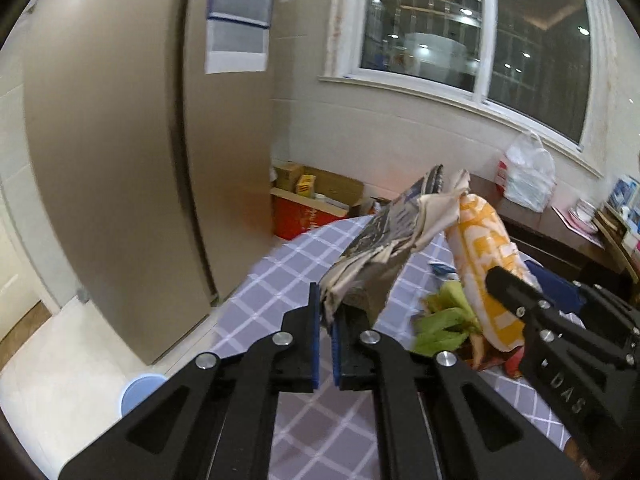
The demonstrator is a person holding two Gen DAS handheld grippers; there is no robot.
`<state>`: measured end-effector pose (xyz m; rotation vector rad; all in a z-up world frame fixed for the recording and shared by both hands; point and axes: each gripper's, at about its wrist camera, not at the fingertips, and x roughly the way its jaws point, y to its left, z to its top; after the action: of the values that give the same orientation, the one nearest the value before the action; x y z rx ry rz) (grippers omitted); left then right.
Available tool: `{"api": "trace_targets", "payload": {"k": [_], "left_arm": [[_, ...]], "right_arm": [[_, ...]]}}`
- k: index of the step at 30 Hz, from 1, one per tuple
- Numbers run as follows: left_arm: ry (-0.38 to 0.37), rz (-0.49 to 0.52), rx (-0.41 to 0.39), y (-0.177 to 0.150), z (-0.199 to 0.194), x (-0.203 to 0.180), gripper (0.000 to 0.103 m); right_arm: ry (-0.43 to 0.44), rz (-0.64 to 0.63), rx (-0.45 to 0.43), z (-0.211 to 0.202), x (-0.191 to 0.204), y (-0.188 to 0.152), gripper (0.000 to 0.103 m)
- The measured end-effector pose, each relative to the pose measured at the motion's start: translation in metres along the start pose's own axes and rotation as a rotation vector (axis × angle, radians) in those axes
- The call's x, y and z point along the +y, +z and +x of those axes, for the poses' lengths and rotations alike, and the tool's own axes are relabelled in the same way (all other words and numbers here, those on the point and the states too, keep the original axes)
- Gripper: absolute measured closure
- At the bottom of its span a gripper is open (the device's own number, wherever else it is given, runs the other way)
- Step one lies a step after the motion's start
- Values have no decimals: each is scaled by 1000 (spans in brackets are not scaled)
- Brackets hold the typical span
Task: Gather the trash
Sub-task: 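Grasp the folded newspaper with the left tool while the right tool grasps the yellow-patterned bag, then carry the newspaper and yellow-patterned bag toward the blue bucket with both tools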
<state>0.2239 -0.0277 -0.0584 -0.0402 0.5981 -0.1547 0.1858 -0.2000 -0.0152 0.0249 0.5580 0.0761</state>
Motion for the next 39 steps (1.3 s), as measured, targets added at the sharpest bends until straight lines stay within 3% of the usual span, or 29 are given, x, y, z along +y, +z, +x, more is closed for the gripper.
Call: {"api": "trace_targets", "payload": {"k": [11,23,28,35,39], "left_arm": [[134,-172,12,-20,-19,134,99],[345,-361,75,-72,-28,298,99],[392,-436,115,-92,-24,346,99],[452,-473,149,-107,-13,387,99],[488,-493,162,-112,-10,397,99]], "right_arm": [[164,-135,38,29,135,-4,67],[366,-229,164,87,280,-38,67],[422,-270,219,110,333,-60,68],[477,-272,275,141,370,-77,67],[498,-250,274,157,381,-79,50]]}}
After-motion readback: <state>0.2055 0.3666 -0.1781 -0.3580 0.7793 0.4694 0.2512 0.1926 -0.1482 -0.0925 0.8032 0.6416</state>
